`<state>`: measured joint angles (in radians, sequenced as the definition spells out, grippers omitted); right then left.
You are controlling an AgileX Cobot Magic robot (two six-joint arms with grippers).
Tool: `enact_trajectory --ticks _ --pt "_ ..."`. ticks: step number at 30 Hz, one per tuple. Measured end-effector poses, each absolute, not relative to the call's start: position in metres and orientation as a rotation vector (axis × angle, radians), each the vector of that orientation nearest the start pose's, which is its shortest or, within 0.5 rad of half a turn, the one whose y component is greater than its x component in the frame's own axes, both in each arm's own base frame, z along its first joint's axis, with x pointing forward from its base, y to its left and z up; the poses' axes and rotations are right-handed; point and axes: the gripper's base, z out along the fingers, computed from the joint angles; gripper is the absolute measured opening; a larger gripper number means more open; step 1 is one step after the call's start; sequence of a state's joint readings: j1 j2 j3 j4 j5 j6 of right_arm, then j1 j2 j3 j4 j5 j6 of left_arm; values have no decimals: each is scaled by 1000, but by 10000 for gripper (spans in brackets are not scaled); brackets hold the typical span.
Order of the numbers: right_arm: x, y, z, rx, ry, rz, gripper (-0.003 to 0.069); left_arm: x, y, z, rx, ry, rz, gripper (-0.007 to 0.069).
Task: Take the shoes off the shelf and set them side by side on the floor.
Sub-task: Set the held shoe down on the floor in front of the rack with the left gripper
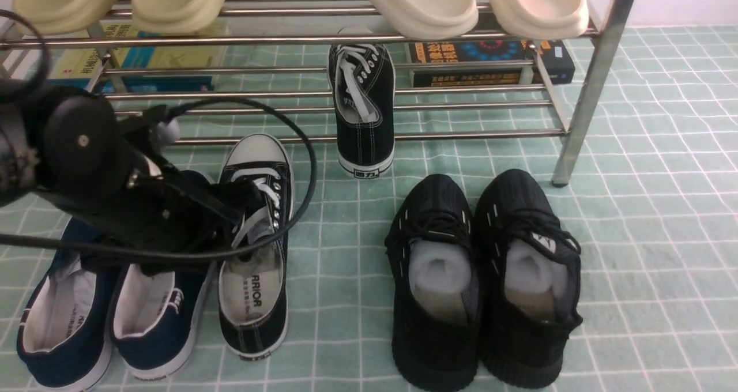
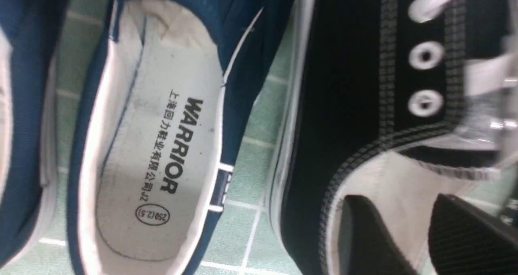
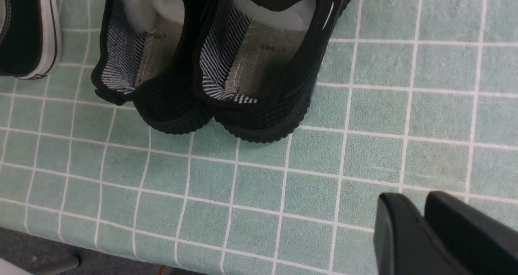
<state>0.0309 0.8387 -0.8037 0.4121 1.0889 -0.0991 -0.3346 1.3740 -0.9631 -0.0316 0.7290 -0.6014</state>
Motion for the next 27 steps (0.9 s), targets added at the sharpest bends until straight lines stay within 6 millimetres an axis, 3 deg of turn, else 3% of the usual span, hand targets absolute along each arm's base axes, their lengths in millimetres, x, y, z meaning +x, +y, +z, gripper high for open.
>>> enact_trajectory --ticks 5,10,23,27 --pt "134 36 322 -48 2553 516 122 249 -87 285 -351 2581 -362 295" --pt "134 36 322 -48 2553 516 127 251 -88 280 -280 2609 -328 295" --pt "134 36 322 -48 2553 516 134 285 -100 224 -194 2720 -252 295" --pt "134 36 322 -48 2552 516 136 291 -102 212 -194 2729 -246 232"
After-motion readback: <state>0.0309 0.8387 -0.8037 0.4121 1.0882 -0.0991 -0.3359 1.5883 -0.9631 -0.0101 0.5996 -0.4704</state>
